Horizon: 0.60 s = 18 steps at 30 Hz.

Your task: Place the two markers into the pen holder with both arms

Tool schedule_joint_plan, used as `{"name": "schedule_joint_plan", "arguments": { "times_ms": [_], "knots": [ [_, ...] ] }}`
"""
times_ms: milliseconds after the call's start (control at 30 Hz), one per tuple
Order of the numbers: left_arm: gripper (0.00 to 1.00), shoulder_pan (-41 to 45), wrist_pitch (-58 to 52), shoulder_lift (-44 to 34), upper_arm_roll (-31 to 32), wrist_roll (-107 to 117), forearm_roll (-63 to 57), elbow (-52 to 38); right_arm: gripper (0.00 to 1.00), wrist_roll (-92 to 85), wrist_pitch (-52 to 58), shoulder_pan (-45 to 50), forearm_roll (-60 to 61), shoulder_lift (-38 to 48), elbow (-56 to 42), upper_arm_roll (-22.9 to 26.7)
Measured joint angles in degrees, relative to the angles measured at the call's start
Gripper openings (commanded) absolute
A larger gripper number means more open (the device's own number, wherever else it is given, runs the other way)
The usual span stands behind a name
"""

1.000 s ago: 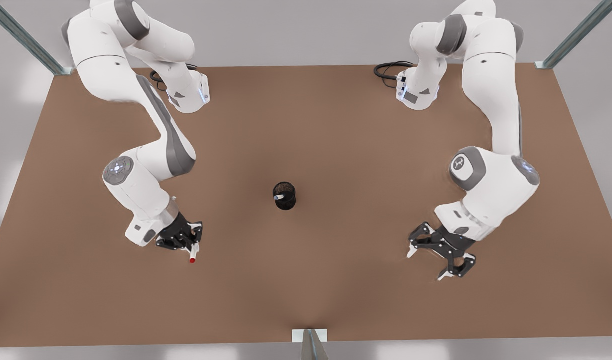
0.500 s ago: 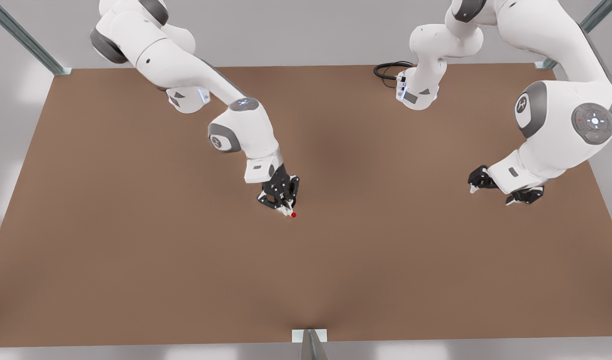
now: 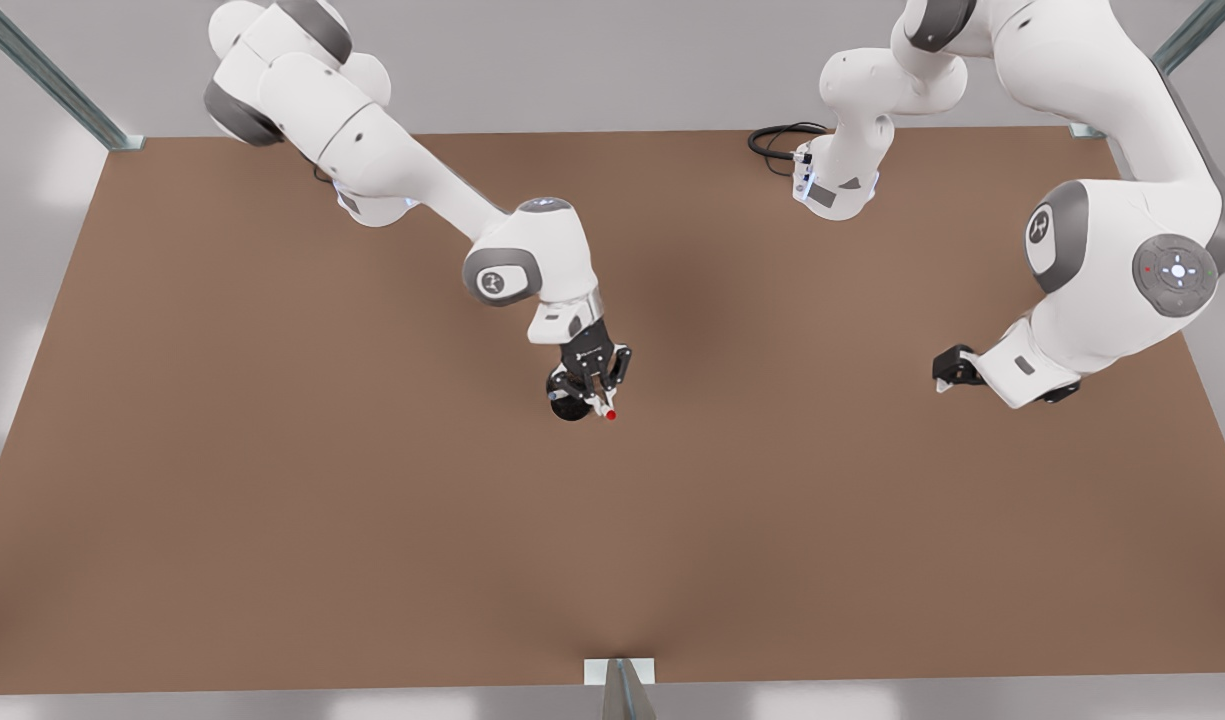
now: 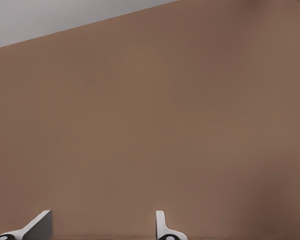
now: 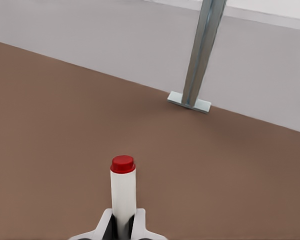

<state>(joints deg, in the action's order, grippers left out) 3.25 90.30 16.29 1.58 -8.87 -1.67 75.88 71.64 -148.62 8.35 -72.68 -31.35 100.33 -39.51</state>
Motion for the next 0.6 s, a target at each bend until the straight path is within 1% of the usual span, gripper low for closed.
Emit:
{"name": "schedule_joint_plan", "arguments": {
  "times_ms": [267, 600],
  "knots": [
    [1.0, -0.25, -0.03, 0.56, 0.0, 2.21, 0.17, 0.04, 0.28, 15.54, 0.7, -1.68, -8.76, 0.77, 3.62, -0.14],
    [1.0, -0.52, -0.03, 0.91, -0.09, 3.96, 0.34, 0.09, 0.28, 27.75, -1.59, -4.57, -11.78, 5.74, 10.6, -0.35]
  ]
}}
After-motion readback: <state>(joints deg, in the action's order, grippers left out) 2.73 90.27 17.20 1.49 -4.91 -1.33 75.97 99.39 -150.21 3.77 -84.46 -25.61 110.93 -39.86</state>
